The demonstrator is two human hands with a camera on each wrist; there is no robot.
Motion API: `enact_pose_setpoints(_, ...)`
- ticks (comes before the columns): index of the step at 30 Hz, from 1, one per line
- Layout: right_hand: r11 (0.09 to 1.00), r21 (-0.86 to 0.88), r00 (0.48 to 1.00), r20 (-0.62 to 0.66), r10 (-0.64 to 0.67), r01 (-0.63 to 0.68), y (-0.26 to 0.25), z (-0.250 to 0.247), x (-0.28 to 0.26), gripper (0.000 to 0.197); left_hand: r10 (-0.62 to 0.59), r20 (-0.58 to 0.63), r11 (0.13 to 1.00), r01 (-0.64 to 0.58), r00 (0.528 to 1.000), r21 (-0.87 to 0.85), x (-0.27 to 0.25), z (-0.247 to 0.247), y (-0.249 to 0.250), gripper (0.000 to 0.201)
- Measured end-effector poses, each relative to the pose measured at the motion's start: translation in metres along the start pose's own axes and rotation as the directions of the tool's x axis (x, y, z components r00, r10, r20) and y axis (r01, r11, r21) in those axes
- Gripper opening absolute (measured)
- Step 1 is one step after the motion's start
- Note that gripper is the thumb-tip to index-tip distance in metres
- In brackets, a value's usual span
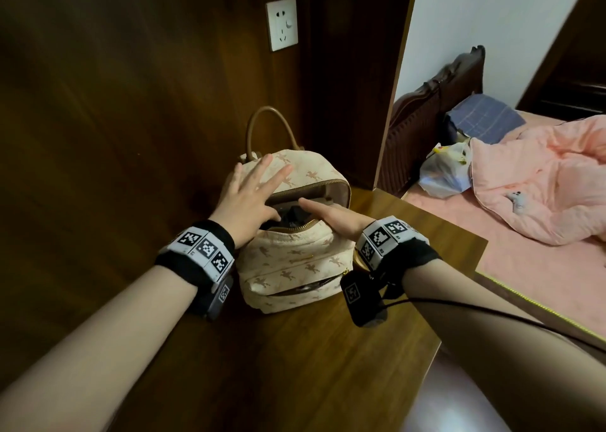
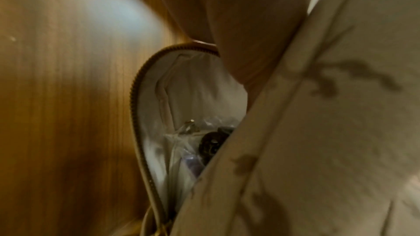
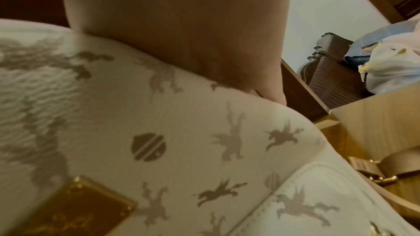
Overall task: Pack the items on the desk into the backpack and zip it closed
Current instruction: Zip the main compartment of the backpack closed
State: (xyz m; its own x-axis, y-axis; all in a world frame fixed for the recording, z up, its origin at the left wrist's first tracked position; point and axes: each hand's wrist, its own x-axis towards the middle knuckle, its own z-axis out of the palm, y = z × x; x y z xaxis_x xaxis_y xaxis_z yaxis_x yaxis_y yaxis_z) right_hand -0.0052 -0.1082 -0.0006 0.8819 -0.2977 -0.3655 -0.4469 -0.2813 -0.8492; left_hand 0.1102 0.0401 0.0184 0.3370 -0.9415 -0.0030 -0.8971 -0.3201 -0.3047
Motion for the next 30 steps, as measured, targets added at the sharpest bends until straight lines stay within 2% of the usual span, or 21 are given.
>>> enact_pose_setpoints(3,0.999,0.038,0.998,-0.046,0.038,-0.036,-0.003,0.002,-0.011,0.091,0.018,-0.259,0.981,-0.067,0.966,-0.183,-0.006,0.009,-0.007,0.006)
enact_pose_setpoints(5,0.999,0.012,0.995,-0.082,0.052,-0.051,-0.005,0.003,-0.017,0.071,-0.042,-0.405,0.955,-0.082,0.913,-0.284,-0.009,0.018,-0.009,0.002)
enact_pose_setpoints(7,0.999,-0.011,0.989,-0.144,0.036,-0.038,-0.002,0.004,-0.021,0.060,-0.129,-0.469,0.906,-0.088,0.874,-0.413,-0.013,0.019,-0.002,0.020)
enact_pose_setpoints(9,1.000,-0.007,0.972,-0.235,-0.002,0.001,0.002,0.003,-0.025,0.057,-0.231,-0.444,0.814,-0.079,0.866,-0.576,-0.019,0.017,0.007,0.043)
enact_pose_setpoints(11,0.999,-0.037,0.946,-0.321,-0.043,0.033,0.003,0.003,-0.030,0.052,-0.276,-0.396,0.732,-0.075,0.876,-0.677,-0.026,0.016,0.016,0.056)
enact_pose_setpoints(13,0.996,-0.049,0.924,-0.372,-0.088,0.075,0.008,0.001,-0.032,0.047,-0.279,-0.387,0.720,-0.076,0.879,-0.690,-0.029,0.018,0.022,0.064)
enact_pose_setpoints(15,0.990,-0.075,0.905,-0.401,-0.140,0.120,0.011,0.000,-0.037,0.048,-0.291,-0.411,0.752,-0.059,0.864,-0.657,-0.031,0.019,0.028,0.071)
enact_pose_setpoints(18,0.976,-0.123,0.878,-0.428,-0.215,0.180,0.020,-0.003,-0.034,0.050,-0.378,-0.424,0.763,0.016,0.823,-0.647,-0.034,0.014,0.032,0.059)
enact_pose_setpoints(22,0.949,-0.164,0.814,-0.489,-0.314,0.268,0.033,-0.009,-0.024,0.033,-0.478,-0.449,0.730,0.058,0.755,-0.681,-0.031,0.000,0.040,0.039)
enact_pose_setpoints(25,0.965,-0.100,0.790,-0.557,-0.257,0.244,0.044,-0.016,-0.023,0.014,-0.462,-0.476,0.760,0.058,0.748,-0.648,-0.023,-0.004,0.050,0.037)
enact_pose_setpoints(27,0.975,-0.048,0.808,-0.552,-0.209,0.219,0.056,-0.018,-0.022,0.012,-0.441,-0.502,0.778,0.038,0.744,-0.627,-0.020,0.001,0.056,0.038)
enact_pose_setpoints(30,0.979,-0.018,0.866,-0.464,-0.187,0.202,0.073,-0.018,-0.022,0.009,-0.426,-0.540,0.811,0.041,0.726,-0.584,-0.020,0.014,0.063,0.038)
